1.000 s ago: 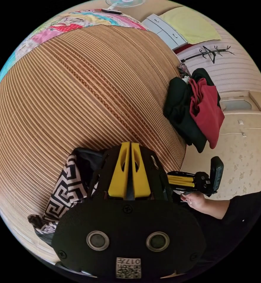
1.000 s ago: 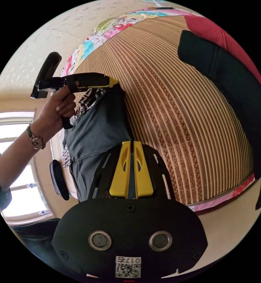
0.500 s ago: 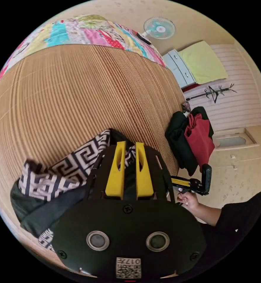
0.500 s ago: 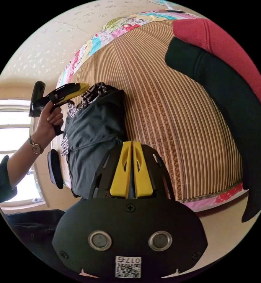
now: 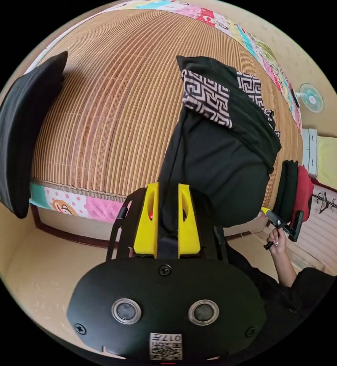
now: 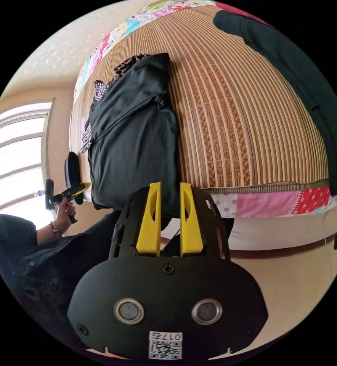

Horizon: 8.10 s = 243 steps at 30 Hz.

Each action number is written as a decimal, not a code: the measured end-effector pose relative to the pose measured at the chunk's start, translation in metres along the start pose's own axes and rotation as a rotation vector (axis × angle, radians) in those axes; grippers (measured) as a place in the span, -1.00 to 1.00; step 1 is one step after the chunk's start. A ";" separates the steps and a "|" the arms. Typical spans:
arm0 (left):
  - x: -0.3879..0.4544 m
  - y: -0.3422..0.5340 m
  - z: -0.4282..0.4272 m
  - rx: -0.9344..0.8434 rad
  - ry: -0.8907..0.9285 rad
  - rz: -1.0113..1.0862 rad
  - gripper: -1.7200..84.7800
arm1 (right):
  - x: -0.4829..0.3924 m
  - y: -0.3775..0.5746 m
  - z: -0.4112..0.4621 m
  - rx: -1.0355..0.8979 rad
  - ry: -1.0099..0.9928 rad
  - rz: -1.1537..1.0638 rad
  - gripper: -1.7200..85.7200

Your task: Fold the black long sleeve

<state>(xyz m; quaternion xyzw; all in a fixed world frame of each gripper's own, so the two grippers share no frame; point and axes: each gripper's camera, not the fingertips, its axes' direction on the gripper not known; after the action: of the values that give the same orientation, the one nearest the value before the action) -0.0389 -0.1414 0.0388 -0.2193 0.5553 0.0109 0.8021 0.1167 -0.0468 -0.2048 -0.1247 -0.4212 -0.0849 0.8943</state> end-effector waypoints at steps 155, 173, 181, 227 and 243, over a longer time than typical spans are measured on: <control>0.099 0.043 -0.173 0.222 0.748 0.256 -0.70 | -0.076 -0.252 0.107 -0.035 -0.211 -0.690 -0.89; 0.164 -0.037 0.003 0.010 0.502 0.172 -0.63 | 0.155 -0.236 -0.013 -0.052 -0.227 -0.061 -0.91; 0.158 -0.034 0.010 -0.002 0.526 0.187 -0.62 | 0.199 -0.225 -0.052 0.009 -0.073 0.075 -0.90; 0.079 0.030 -0.219 -0.075 0.991 0.126 -0.87 | 0.150 -0.086 -0.021 -0.134 -0.999 0.408 -0.86; -0.067 -0.028 -0.460 0.307 0.889 0.156 -0.87 | -0.228 -0.214 0.078 -0.180 -0.881 -0.157 -0.87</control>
<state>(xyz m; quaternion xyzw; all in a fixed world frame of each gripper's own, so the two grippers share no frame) -0.4646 -0.3189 -0.0231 -0.0394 0.8546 -0.1058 0.5069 -0.1397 -0.2178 -0.3011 -0.1938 -0.7607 -0.1277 0.6062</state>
